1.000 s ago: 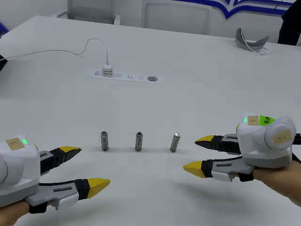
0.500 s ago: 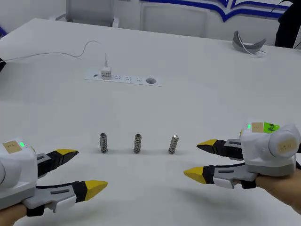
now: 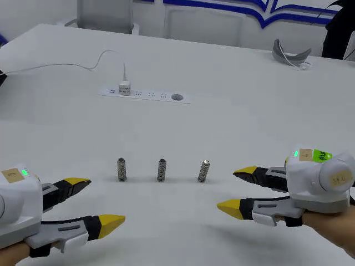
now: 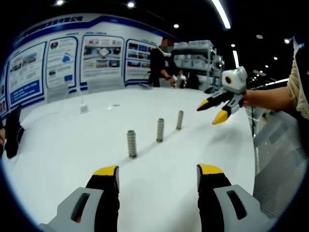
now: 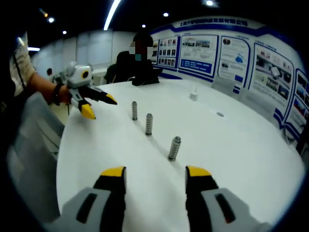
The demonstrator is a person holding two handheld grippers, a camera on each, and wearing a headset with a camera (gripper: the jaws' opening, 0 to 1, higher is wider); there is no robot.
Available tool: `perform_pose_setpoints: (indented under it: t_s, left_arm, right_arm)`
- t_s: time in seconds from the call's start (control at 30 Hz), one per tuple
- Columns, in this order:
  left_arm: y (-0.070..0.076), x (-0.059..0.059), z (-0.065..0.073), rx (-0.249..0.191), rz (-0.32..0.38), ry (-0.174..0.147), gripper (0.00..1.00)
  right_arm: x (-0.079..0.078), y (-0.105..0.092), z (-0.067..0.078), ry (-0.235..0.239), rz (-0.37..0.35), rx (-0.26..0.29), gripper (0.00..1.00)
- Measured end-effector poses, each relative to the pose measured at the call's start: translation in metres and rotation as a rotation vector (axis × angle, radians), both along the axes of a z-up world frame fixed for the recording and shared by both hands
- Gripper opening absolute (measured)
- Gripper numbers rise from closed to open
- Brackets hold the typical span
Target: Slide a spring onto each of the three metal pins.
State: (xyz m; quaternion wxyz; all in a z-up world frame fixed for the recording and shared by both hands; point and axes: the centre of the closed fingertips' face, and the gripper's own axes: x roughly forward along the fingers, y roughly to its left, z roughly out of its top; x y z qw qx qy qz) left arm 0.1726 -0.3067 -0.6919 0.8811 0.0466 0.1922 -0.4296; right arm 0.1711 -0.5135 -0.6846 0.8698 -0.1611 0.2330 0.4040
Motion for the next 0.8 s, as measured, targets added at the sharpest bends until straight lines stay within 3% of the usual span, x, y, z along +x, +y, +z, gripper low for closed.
perform_pose_setpoints:
  t_s: [0.8]
  left_arm:
    - [0.0040, -0.0041, -0.0021, 0.004, 0.014, 0.006, 0.66]
  right_arm:
    - [-0.0004, 0.0020, -0.0035, -0.002, 0.006, 0.006, 0.53]
